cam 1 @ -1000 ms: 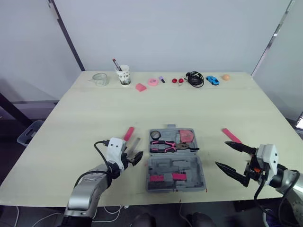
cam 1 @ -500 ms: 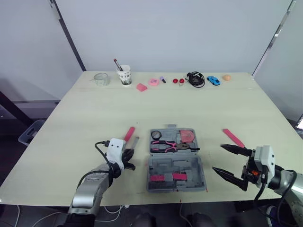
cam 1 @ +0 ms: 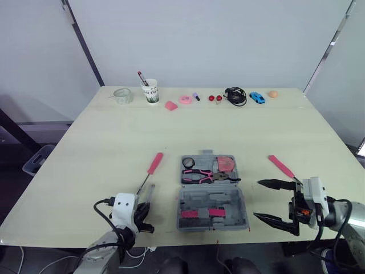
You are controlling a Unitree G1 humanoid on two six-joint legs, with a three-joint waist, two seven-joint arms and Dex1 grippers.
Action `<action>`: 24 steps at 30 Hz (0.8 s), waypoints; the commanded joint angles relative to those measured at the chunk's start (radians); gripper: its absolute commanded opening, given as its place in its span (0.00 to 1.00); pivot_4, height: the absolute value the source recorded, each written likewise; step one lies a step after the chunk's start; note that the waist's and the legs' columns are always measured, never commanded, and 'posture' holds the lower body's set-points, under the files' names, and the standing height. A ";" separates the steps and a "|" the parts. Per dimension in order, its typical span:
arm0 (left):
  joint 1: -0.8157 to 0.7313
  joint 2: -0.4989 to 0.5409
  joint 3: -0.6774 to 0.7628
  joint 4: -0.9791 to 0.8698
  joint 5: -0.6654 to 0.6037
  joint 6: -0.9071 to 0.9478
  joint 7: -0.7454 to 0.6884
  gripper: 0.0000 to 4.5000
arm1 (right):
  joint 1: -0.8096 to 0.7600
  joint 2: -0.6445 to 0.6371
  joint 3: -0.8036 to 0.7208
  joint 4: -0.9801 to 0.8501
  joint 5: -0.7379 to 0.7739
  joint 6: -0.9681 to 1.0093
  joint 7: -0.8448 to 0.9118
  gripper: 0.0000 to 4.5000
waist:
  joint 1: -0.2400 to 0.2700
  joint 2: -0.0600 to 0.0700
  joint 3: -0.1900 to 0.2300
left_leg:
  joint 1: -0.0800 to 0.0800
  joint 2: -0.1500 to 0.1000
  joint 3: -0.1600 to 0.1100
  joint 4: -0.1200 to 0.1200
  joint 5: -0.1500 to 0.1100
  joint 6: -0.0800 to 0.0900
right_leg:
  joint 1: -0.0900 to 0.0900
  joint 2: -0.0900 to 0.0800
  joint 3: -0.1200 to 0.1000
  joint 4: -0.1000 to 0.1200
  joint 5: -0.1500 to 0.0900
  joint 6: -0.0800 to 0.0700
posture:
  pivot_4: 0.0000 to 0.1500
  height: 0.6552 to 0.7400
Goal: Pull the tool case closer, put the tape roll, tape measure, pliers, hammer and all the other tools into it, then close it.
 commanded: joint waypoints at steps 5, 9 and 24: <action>0.014 -0.030 -0.006 -0.030 -0.002 0.001 0.020 0.02 | -0.037 -0.001 0.029 0.017 -0.010 -0.028 0.030 1.00 | -0.001 0.000 0.000 | -0.001 0.000 0.000 0.001 0.000 0.000 | 0.001 0.000 0.000 0.000 0.000 0.000 | 1.00 1.00; 0.010 -0.022 -0.004 -0.028 -0.004 -0.007 0.009 0.27 | -0.047 -0.002 0.030 0.028 -0.011 -0.031 0.035 1.00 | -0.001 0.000 0.000 | 0.000 0.000 0.000 0.001 0.000 0.000 | 0.001 0.000 0.000 0.000 0.000 0.000 | 1.00 1.00; -0.044 0.159 0.066 -0.085 -0.029 -0.057 -0.149 0.97 | -0.017 0.022 0.043 0.006 -0.035 -0.045 0.004 1.00 | -0.001 0.000 0.000 | 0.000 0.000 0.000 0.001 0.000 0.000 | 0.000 0.000 0.000 0.001 0.000 0.000 | 1.00 1.00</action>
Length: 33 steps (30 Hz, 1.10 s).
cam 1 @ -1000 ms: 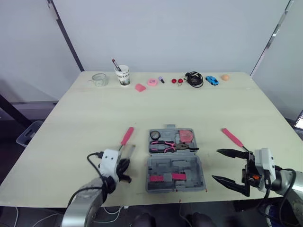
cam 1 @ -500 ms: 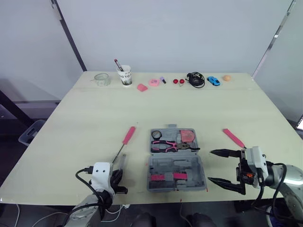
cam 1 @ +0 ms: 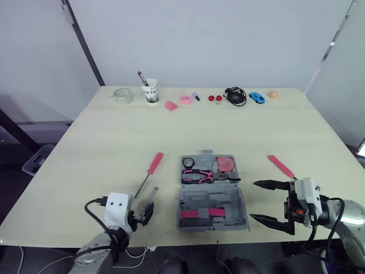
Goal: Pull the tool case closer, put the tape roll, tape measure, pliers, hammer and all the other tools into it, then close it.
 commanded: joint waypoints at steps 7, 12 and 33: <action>-0.197 0.395 -0.073 0.206 0.000 -0.266 -0.496 0.97 | -0.022 0.010 0.020 -0.017 -0.004 -0.023 -0.018 1.00 | -0.001 0.002 0.001 | 0.000 0.000 0.001 0.004 0.000 0.000 | -0.001 0.000 0.000 0.003 0.000 0.000 | 1.00 1.00; -0.378 0.579 -0.215 0.434 0.059 -0.535 -0.847 0.97 | -0.040 0.003 0.018 -0.014 -0.006 -0.020 -0.023 1.00 | -0.001 0.002 0.001 | -0.002 0.000 0.003 0.004 0.000 0.000 | -0.002 0.000 0.000 0.003 0.000 0.000 | 1.00 1.00; -1.394 0.460 -1.055 1.484 0.464 -1.900 -1.304 0.97 | -0.091 0.013 0.055 -0.040 -0.002 0.023 -0.052 1.00 | 0.006 -0.002 0.004 | -0.013 0.000 0.000 0.011 -0.001 0.002 | -0.003 0.007 0.003 0.001 0.002 0.004 | 1.00 1.00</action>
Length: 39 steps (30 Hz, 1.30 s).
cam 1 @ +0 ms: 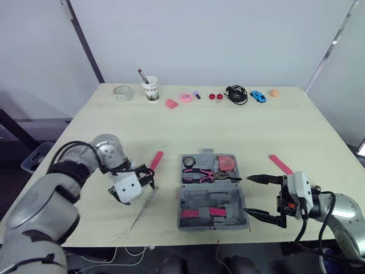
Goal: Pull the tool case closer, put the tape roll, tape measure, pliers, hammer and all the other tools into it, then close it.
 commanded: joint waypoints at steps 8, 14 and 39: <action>-0.115 -0.137 -0.085 0.137 0.313 -0.289 0.127 0.97 | -0.023 -0.004 -0.006 -0.048 0.012 0.019 -0.021 1.00 | -0.004 0.000 0.000 | -0.001 0.000 0.000 0.002 0.000 0.000 | 0.000 0.001 0.002 0.000 0.000 -0.001 | 1.00 1.00; -0.121 -0.168 -0.080 0.144 0.492 -0.312 0.302 0.97 | -0.029 -0.005 -0.007 -0.054 0.013 0.026 -0.029 1.00 | -0.004 0.000 0.000 | -0.001 0.000 0.000 0.002 0.000 0.001 | 0.000 0.001 0.002 0.000 0.000 0.000 | 1.00 1.00; -0.196 -0.126 -0.247 0.136 0.563 -0.410 0.583 0.02 | -0.044 0.006 0.006 -0.044 -0.015 0.017 -0.039 1.00 | -0.004 -0.001 0.000 | 0.000 0.000 0.000 0.004 0.000 0.001 | 0.001 0.001 0.002 0.003 0.003 0.004 | 1.00 1.00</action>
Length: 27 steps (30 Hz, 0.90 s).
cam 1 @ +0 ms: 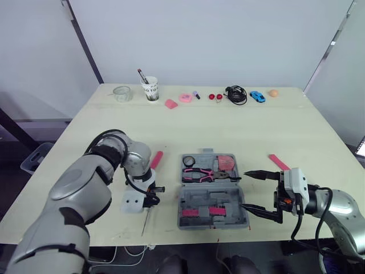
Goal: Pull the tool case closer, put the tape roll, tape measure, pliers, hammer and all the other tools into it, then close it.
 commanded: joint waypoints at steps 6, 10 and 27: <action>-0.016 0.103 0.038 -0.074 -0.242 0.169 -0.106 0.02 | -0.011 0.008 0.004 -0.018 0.003 -0.015 -0.006 1.00 | 0.000 0.000 0.000 | -0.001 0.000 0.000 0.002 0.000 0.000 | 0.000 0.000 0.000 0.001 0.000 0.000 | 1.00 1.00; 0.107 0.199 0.158 -0.296 -0.422 0.453 -0.210 0.02 | 0.001 0.010 0.002 -0.012 -0.003 -0.028 -0.006 1.00 | -0.003 0.001 0.000 | 0.000 0.001 0.000 0.002 0.000 0.000 | 0.000 0.000 0.000 0.003 0.000 0.000 | 1.00 1.00; 1.004 0.260 0.868 -1.367 -0.897 2.109 0.001 0.02 | 0.028 0.005 -0.011 0.003 -0.002 -0.055 0.005 1.00 | 0.001 0.002 0.000 | 0.004 0.003 0.000 0.005 0.000 0.000 | 0.000 0.002 0.002 0.009 -0.004 -0.002 | 1.00 1.00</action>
